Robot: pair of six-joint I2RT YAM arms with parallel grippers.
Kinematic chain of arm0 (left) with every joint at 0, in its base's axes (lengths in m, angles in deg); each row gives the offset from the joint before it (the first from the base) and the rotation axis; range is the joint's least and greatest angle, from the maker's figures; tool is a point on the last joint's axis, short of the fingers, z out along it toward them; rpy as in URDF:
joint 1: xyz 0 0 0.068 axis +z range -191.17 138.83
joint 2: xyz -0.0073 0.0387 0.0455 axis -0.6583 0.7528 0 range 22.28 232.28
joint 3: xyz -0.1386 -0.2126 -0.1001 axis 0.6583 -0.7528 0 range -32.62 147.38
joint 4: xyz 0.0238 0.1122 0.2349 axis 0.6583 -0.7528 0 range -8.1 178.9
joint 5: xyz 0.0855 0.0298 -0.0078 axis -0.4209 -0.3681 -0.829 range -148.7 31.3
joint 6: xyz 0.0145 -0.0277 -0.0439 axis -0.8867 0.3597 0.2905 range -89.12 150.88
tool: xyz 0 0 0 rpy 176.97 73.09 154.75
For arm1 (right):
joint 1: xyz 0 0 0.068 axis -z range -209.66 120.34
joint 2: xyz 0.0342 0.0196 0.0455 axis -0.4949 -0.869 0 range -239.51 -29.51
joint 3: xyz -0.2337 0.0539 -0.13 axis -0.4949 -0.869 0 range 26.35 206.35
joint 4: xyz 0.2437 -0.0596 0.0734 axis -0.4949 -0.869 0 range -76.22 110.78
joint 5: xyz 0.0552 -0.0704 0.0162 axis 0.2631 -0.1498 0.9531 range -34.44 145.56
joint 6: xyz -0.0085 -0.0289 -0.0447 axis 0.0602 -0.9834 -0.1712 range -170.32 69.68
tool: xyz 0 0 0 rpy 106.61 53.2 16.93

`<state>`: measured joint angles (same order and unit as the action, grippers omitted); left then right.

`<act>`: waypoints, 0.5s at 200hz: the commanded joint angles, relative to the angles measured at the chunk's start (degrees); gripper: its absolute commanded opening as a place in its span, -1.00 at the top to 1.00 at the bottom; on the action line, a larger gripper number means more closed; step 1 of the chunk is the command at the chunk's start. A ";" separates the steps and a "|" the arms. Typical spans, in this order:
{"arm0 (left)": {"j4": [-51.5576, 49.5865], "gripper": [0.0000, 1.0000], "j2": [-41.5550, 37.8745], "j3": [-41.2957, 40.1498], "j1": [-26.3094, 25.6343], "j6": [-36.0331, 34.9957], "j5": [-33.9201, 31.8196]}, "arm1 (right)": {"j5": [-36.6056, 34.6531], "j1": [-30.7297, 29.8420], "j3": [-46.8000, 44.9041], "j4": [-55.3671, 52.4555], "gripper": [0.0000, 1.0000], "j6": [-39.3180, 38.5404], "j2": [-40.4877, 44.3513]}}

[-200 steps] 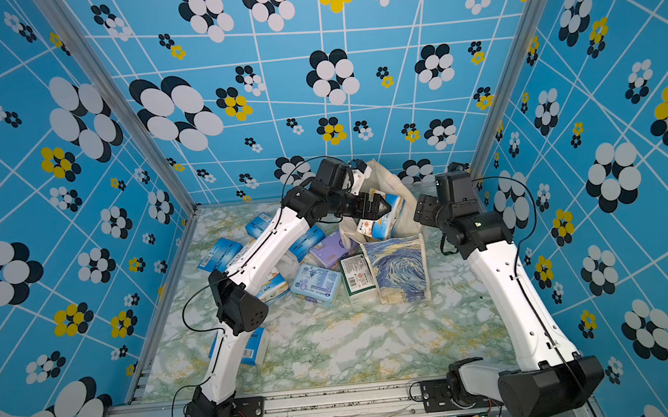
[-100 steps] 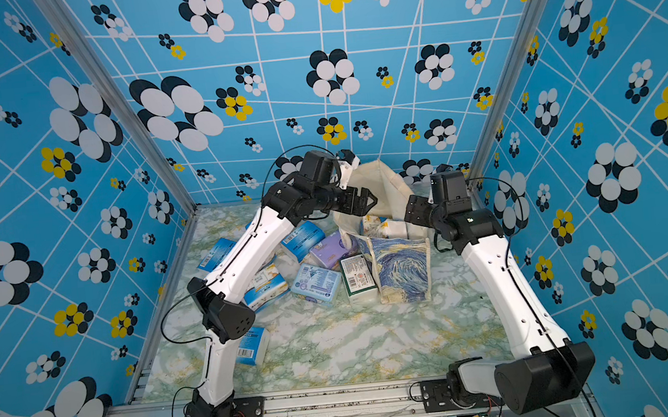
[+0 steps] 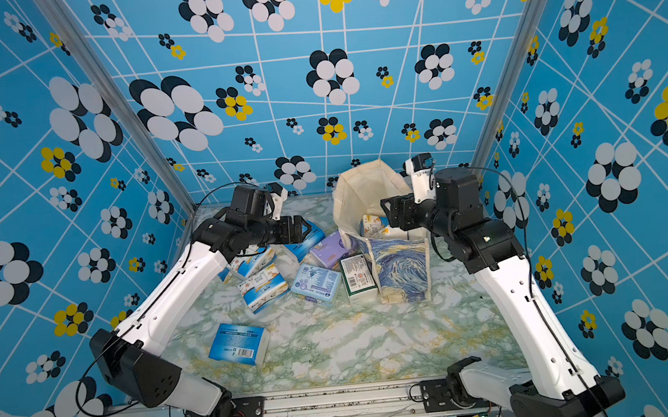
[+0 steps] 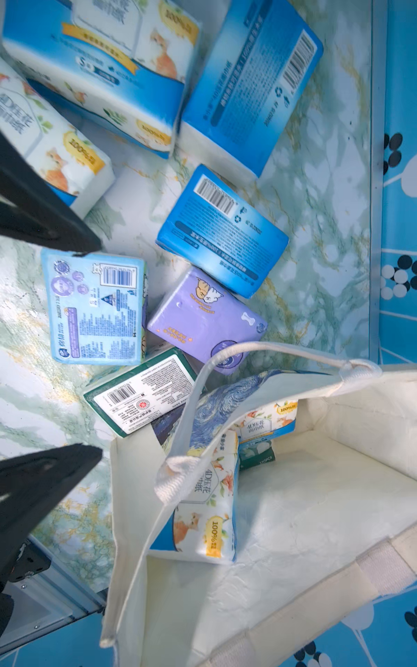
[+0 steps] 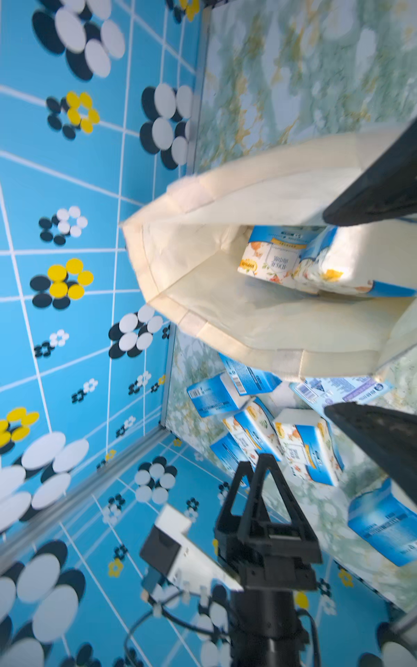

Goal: Put tissues into the canvas bag
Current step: Move the pack of facial tissues to the center of the board.

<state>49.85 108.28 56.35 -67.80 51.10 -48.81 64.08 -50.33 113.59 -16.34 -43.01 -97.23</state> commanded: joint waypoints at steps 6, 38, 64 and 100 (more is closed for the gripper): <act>5.91 -0.75 -9.97 -4.90 1.41 1.45 -7.03 | 4.62 -8.59 3.41 -2.25 -0.58 -7.57 -1.25; 13.38 -0.84 -21.01 -12.23 3.69 3.47 -12.63 | 8.46 -19.94 2.27 0.17 -0.58 -8.10 -3.56; 16.10 -0.96 -27.50 -15.15 5.28 3.49 -16.63 | 11.09 -27.73 -1.61 4.56 -0.59 -7.25 -6.74; 17.41 -0.98 -31.14 -17.17 7.26 4.99 -14.95 | 11.44 -35.65 -3.84 6.65 -0.62 -7.50 -14.67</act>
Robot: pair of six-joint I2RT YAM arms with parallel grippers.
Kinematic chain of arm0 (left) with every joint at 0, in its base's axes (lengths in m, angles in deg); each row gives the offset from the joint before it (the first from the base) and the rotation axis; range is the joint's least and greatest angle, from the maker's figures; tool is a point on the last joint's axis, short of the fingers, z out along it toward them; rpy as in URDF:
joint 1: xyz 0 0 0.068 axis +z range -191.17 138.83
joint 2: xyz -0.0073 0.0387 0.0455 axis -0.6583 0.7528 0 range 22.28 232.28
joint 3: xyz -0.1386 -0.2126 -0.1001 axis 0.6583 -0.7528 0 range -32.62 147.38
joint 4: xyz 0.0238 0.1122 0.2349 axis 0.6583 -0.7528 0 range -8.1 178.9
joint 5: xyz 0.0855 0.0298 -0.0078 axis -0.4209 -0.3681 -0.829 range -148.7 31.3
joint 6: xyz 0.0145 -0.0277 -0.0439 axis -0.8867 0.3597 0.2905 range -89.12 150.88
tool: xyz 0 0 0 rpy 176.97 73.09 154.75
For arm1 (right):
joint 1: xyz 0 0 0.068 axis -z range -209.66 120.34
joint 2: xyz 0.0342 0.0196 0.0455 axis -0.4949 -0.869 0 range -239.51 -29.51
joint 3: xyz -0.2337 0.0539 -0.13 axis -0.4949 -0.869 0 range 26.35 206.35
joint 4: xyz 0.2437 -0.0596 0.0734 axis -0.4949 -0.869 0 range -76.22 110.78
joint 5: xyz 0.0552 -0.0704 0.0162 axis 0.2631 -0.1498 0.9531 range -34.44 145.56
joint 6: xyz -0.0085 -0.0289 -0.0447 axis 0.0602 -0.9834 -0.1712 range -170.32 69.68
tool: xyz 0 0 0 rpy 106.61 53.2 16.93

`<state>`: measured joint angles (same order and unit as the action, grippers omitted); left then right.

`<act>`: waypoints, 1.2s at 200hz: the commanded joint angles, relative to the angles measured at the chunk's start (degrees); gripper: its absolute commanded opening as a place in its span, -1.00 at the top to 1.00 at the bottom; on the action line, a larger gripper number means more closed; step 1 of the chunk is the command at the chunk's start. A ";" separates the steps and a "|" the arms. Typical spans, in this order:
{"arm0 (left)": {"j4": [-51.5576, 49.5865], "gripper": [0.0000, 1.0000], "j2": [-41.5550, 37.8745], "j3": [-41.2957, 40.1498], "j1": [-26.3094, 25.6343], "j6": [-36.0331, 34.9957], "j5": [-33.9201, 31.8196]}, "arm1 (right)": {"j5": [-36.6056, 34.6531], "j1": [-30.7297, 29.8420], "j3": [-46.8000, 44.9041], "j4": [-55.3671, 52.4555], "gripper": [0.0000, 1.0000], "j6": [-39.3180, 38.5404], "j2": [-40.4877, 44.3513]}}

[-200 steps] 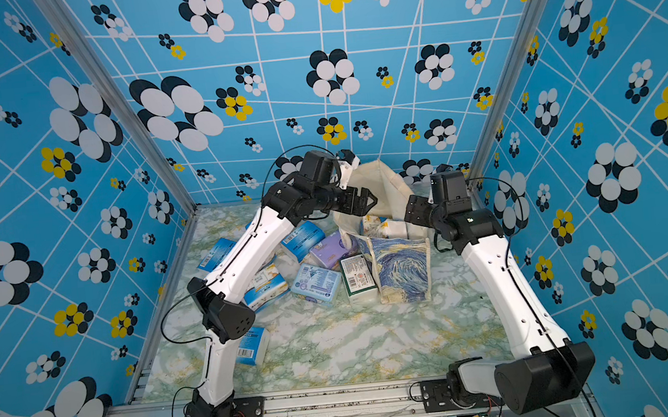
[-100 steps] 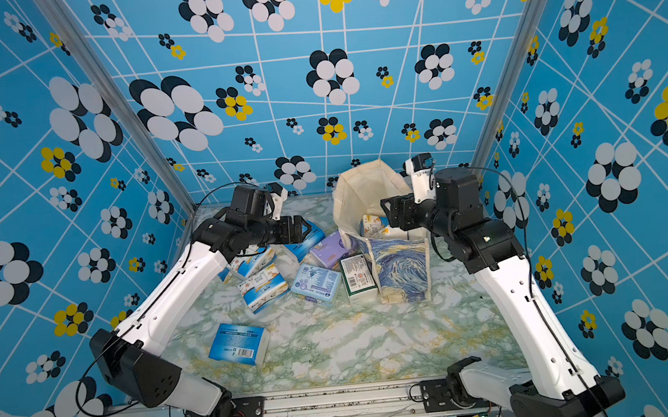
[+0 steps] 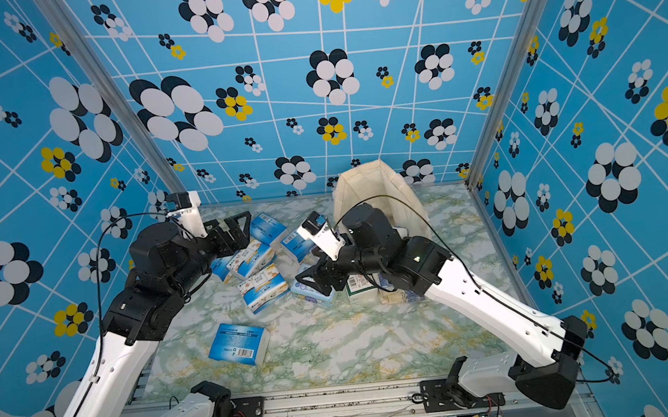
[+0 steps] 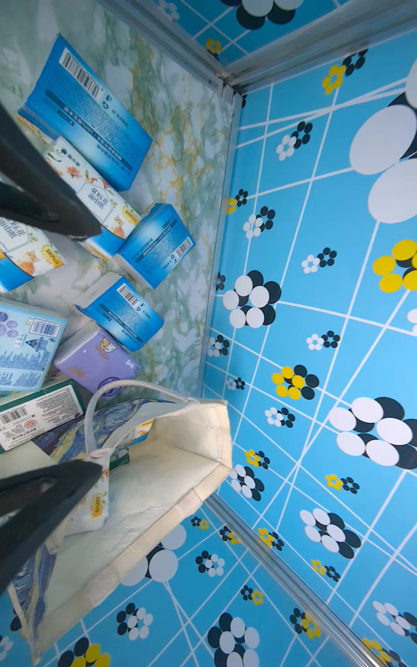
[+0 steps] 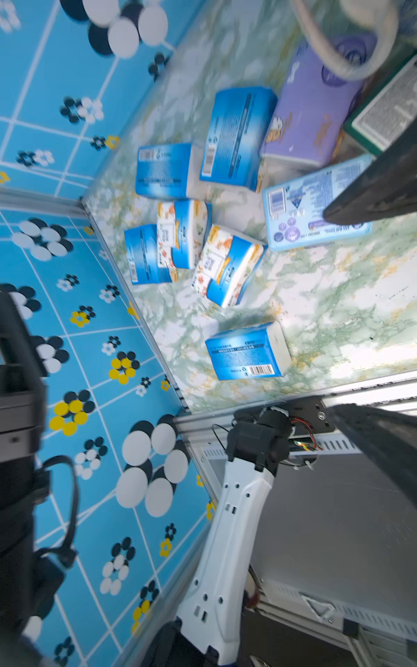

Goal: Put tissues into the canvas bag
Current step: Move the pack of facial tissues to the center of the board.

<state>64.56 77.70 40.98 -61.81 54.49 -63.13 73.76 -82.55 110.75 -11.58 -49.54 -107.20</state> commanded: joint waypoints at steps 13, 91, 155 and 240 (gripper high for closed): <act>2.30 -0.98 -0.66 -2.21 1.59 2.68 -0.17 | 1.62 -5.40 0.42 1.28 -0.64 -2.09 -8.01; -2.74 -0.98 -1.51 -0.86 2.58 3.34 -2.17 | -0.68 -11.57 12.27 -7.30 -0.75 -9.24 -24.25; -3.92 -0.98 -3.20 -0.88 3.39 2.67 -2.52 | -1.05 -14.13 28.00 -21.87 -0.89 -13.80 -39.39; -4.21 -0.98 -3.76 -1.31 4.56 2.41 -1.86 | -3.62 -14.77 42.16 -24.43 -0.98 -12.01 -52.73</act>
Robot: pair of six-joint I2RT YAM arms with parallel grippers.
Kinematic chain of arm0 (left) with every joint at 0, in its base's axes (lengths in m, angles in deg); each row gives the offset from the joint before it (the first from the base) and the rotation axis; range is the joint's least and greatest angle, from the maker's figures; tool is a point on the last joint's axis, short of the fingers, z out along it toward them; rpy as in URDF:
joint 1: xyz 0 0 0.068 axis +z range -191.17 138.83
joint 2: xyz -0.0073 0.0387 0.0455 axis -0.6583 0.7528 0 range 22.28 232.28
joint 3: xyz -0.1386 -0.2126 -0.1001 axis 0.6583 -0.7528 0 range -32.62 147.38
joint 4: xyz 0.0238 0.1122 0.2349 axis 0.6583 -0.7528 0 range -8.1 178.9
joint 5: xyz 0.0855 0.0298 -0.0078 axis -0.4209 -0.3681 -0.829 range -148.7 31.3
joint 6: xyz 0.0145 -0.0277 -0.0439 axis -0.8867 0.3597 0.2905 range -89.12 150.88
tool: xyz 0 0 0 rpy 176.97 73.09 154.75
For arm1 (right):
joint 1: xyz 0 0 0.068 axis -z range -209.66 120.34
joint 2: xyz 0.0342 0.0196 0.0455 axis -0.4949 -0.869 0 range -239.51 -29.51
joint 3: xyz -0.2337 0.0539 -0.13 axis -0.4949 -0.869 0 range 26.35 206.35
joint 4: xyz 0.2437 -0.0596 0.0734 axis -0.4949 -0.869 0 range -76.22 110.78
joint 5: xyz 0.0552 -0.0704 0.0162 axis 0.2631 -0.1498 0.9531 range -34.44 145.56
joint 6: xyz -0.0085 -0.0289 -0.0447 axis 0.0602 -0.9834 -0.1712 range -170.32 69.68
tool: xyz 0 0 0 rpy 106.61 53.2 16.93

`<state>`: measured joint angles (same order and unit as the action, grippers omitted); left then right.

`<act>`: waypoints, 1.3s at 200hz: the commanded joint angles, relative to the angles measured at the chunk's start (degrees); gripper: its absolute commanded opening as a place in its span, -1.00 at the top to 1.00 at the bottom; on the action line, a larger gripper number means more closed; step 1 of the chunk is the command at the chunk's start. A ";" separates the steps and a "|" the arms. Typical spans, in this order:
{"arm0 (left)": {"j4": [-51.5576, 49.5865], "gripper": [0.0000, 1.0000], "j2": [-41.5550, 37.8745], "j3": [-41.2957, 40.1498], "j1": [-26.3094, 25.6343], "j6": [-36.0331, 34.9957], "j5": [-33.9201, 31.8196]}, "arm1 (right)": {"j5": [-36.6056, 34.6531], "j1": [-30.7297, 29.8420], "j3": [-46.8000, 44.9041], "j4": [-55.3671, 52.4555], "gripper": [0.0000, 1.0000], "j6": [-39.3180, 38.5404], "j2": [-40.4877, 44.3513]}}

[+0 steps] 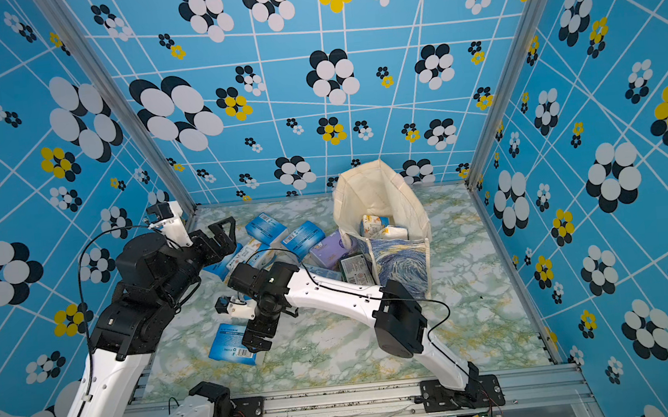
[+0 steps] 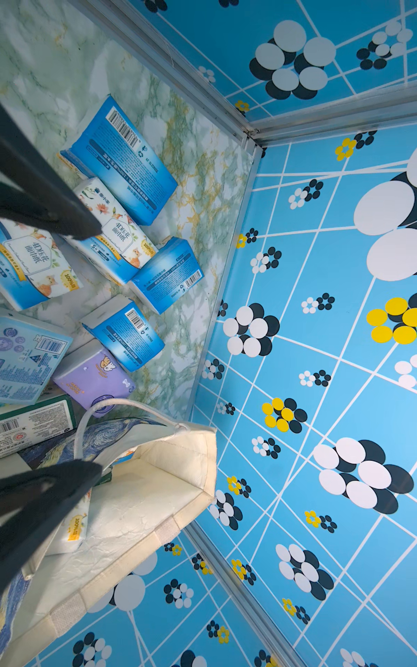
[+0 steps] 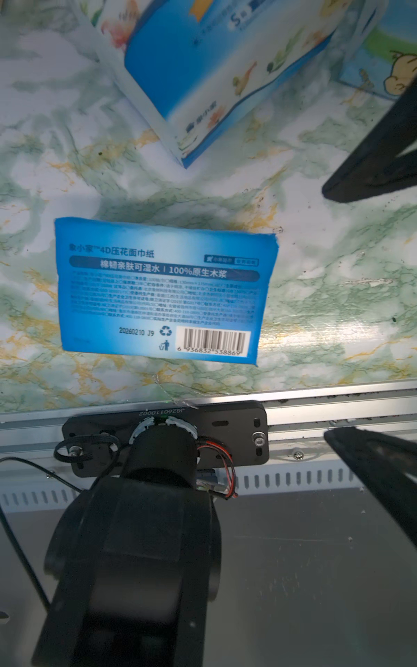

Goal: Put tissues into the canvas bag
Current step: Move the pack of facial tissues to the center of the board.

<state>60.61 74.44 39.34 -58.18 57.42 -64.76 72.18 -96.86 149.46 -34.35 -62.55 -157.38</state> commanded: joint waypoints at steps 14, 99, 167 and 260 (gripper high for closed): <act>-0.23 -0.98 -0.48 0.30 1.10 -0.49 0.08 | -3.69 -0.54 4.68 0.10 -0.99 2.36 -3.95; -0.19 -0.98 -0.26 0.04 2.34 -0.44 1.56 | -7.91 -3.00 25.54 -2.33 -0.99 4.38 -18.29; -0.18 -0.98 -0.48 -0.19 3.39 -0.52 2.09 | -7.76 -3.06 28.61 -5.78 -0.97 4.48 -23.30; 0.61 -0.98 -0.48 -1.00 4.27 -0.17 2.99 | -16.07 -3.00 14.97 -7.32 -0.77 1.77 -16.86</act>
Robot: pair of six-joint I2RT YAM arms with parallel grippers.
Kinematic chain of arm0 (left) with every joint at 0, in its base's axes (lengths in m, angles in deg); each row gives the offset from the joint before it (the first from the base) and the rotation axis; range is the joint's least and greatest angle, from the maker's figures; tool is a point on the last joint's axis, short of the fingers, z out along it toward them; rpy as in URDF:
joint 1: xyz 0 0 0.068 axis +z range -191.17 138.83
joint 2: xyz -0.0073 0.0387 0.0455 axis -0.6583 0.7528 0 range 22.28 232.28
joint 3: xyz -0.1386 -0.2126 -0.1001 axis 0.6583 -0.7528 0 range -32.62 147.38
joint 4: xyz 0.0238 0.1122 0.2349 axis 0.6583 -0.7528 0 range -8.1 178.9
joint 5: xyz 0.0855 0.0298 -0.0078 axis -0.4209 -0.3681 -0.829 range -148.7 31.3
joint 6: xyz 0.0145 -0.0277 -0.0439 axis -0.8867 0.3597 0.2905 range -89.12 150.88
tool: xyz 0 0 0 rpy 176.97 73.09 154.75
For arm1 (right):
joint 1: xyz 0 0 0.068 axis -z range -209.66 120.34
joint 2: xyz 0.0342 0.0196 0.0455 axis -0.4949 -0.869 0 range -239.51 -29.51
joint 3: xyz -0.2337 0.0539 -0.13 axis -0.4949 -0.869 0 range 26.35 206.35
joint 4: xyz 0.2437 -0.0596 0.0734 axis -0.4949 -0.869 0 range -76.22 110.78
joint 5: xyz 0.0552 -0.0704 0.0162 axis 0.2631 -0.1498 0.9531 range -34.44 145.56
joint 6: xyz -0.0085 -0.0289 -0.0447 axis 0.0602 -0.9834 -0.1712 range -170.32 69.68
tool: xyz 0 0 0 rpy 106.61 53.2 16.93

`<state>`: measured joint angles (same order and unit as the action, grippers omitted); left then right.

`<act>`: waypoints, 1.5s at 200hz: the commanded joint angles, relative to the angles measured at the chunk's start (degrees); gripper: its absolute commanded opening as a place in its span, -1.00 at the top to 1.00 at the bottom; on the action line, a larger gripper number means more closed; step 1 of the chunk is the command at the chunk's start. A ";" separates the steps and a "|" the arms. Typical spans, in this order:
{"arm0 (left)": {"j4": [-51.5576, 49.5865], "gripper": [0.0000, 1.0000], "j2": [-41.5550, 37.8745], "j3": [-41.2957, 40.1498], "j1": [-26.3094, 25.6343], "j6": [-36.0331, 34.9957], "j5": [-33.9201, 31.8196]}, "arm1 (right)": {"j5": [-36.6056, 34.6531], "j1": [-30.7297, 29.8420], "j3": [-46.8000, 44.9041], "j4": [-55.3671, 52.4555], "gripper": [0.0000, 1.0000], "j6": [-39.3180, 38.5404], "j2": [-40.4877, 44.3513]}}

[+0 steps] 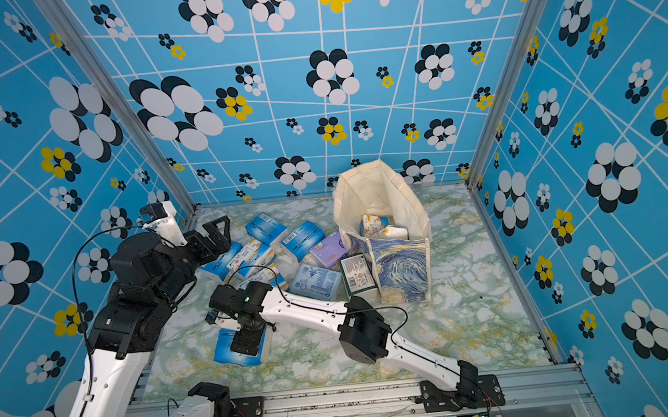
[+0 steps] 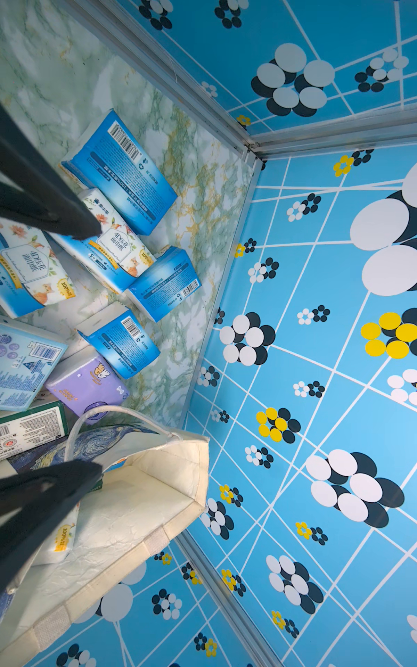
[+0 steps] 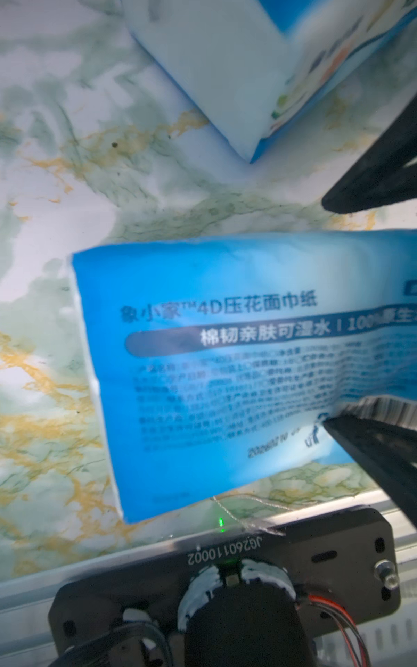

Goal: Put tissues into the canvas bag
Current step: Move the pack of facial tissues to the center of the board.

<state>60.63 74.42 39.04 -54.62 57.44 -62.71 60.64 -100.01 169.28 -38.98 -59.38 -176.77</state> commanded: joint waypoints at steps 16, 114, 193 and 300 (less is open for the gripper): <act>0.54 -0.98 -0.54 -0.80 0.88 -0.17 1.04 | -5.36 0.22 -7.75 -2.46 -0.77 -1.22 3.74; 1.21 -0.98 -1.01 -1.79 1.69 0.50 2.20 | -5.08 3.75 -38.37 4.96 -0.66 2.52 21.89; 1.92 -0.98 0.51 -1.97 1.76 1.63 4.07 | 3.28 6.01 -50.52 9.16 -0.83 7.29 34.58; 1.00 -0.98 -0.02 -1.54 1.99 1.13 3.83 | 0.92 6.19 -44.51 10.70 -0.98 8.15 29.42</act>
<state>61.28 75.16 37.88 -53.48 58.78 -59.32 65.02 -93.85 123.05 -29.15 -52.32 -144.34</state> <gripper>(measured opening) 0.988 0.991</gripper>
